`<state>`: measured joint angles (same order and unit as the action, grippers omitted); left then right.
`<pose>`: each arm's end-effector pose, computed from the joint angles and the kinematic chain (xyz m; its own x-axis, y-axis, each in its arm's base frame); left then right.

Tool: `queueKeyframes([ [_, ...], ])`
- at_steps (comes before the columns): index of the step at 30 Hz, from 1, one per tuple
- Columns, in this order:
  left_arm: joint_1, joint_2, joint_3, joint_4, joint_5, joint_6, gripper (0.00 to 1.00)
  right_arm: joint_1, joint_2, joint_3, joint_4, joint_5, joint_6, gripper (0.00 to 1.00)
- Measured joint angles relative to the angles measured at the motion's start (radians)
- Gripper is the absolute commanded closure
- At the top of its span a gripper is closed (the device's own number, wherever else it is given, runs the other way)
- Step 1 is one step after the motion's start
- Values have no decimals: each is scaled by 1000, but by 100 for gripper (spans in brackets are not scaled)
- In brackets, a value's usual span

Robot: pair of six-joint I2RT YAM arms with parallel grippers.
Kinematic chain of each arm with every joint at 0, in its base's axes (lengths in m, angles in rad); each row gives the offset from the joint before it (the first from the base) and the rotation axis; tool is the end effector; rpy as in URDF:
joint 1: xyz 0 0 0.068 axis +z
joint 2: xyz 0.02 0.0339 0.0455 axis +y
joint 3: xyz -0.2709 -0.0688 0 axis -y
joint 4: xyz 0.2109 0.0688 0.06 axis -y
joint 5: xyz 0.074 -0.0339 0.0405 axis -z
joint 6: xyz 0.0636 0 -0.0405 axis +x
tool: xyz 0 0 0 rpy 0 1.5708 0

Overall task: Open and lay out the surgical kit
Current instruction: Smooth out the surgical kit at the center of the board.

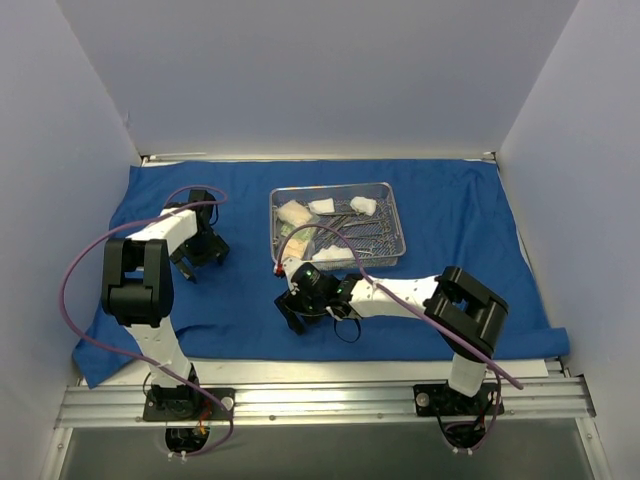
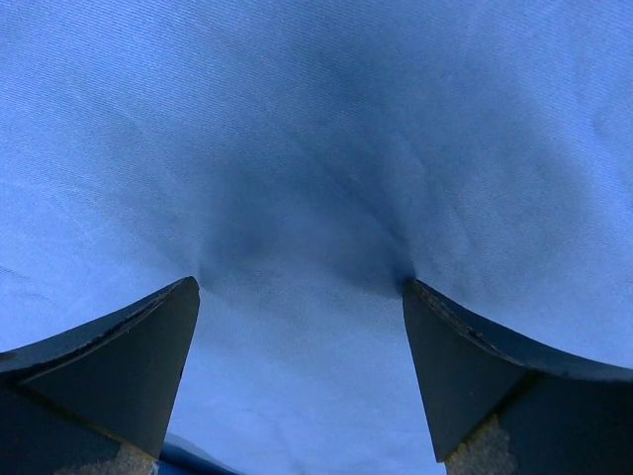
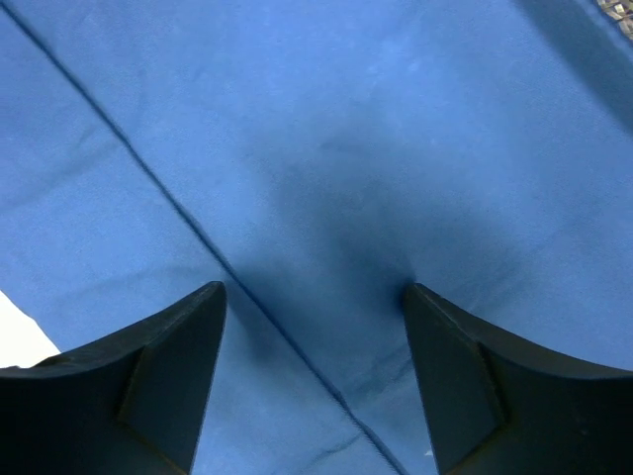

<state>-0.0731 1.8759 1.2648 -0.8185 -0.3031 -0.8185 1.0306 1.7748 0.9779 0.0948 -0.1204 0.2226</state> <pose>0.3280 -0.0050 0.1667 -0.6950 -0.6478 -0.3119 -0.7019 0.7053 0.0992 0.1837 0.3212 0.1813 -0.5223 -0.4448 -0.7275 -0.8031 0.5436 0.2442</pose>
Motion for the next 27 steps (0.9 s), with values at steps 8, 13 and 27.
queueKeyframes([
  [8, 1, 0, 0, 1, 0, 0, 6, 39, -33, -42, 17, -76, 5, 35],
  [13, 1, 2, 0, 1, 0, -1, 6, 76, -51, -67, 18, -115, 8, 51],
  [27, 3, 8, 8, -2, 1, -8, 6, 211, -96, -87, -99, -142, 28, 100],
])
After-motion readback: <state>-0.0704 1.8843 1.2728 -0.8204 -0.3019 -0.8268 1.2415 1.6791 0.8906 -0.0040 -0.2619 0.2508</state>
